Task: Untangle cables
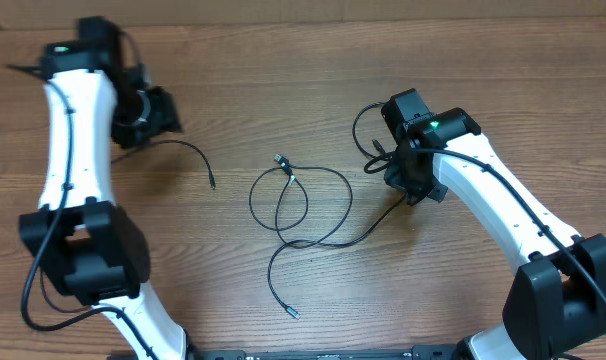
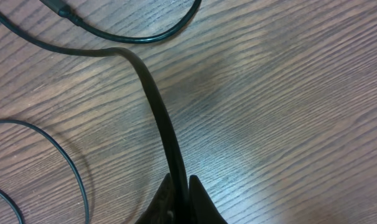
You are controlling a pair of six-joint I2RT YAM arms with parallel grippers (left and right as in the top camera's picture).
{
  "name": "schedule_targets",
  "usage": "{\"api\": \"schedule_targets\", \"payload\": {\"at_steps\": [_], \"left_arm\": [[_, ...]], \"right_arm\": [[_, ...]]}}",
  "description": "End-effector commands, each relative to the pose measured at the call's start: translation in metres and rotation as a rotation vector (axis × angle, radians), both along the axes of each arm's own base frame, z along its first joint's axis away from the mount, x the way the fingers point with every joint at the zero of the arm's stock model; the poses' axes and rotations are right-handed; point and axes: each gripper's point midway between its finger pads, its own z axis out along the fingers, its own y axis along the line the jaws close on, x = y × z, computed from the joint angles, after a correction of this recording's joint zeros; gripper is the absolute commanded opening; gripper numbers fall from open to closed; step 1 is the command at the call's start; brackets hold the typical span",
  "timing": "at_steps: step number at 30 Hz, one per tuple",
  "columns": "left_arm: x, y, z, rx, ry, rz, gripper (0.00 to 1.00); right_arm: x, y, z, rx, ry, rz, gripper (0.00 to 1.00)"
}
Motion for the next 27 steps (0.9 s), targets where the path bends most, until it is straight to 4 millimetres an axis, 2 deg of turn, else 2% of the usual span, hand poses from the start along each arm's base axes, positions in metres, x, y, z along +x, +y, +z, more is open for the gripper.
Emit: {"api": "schedule_targets", "payload": {"at_steps": [1, 7, 8, 18, 22, 27], "left_arm": [[-0.010, -0.019, -0.016, 0.086, 0.035, -0.098, 0.62], [-0.017, -0.047, -0.053, 0.093, 0.067, -0.170, 0.61], [-0.019, -0.051, -0.065, 0.094, 0.074, -0.182, 0.61], [-0.042, -0.053, -0.119, 0.090, 0.120, -0.188, 0.61], [-0.045, -0.054, -0.131, 0.086, 0.116, -0.188, 0.61], [-0.042, -0.055, -0.136, 0.080, 0.099, -0.164, 0.60]], "right_arm": [[0.002, 0.000, 0.002, 0.000, -0.005, 0.002, 0.04], [0.001, -0.001, 0.002, -0.001, 0.000, 0.002, 0.04], [0.000, -0.001, 0.002, -0.003, 0.003, 0.002, 0.04], [0.000, -0.001, 0.002, -0.004, 0.005, 0.002, 0.04], [-0.001, -0.001, 0.002, -0.004, 0.006, 0.003, 0.04], [-0.001, -0.001, 0.002, -0.004, 0.006, 0.003, 0.04]]}}
